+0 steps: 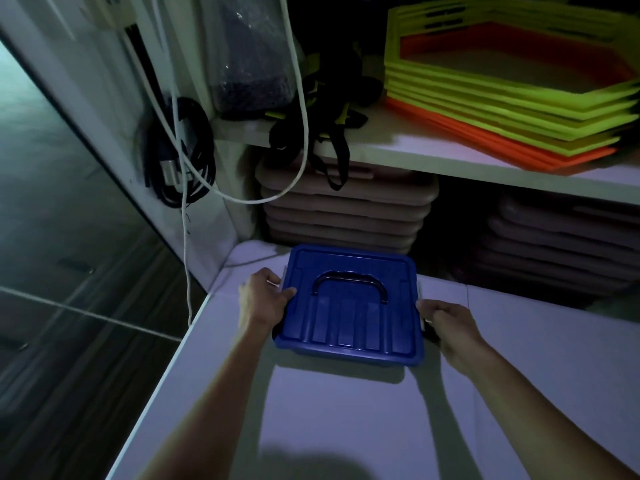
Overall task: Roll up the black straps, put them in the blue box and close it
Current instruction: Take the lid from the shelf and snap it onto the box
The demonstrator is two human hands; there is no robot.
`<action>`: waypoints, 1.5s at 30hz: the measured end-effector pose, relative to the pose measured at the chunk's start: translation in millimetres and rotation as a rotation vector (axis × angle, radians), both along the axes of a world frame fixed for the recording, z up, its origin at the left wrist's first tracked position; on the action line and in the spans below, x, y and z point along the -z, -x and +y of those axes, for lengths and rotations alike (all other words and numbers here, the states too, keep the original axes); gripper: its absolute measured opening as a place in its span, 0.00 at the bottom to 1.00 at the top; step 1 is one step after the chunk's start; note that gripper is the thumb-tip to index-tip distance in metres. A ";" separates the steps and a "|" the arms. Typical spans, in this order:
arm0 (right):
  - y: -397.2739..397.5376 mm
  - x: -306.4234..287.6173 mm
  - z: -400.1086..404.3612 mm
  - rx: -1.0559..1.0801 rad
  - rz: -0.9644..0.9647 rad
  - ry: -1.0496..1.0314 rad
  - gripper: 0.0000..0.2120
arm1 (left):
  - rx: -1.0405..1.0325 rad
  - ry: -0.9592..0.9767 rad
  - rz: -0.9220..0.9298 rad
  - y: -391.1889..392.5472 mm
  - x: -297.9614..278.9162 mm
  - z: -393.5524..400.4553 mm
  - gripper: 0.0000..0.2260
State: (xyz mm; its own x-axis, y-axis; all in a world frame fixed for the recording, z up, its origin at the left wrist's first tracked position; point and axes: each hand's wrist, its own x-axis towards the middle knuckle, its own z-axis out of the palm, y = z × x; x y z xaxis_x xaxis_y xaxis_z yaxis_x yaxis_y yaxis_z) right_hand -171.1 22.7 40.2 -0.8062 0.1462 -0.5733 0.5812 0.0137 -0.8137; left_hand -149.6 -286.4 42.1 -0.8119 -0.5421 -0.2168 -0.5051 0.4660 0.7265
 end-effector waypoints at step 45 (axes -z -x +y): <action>-7.6 -8.2 -19.9 0.031 -0.003 -0.104 0.09 | 0.064 -0.086 -0.192 15.1 -0.2 10.4 0.21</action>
State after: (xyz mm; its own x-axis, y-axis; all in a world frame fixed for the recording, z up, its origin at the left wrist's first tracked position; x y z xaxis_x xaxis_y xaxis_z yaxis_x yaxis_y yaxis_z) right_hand -163.5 2.8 48.4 -0.7984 0.2300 -0.5565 0.5854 0.0797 -0.8068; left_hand -164.7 -276.1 42.3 -0.7837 -0.4631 -0.4140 -0.6091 0.4419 0.6586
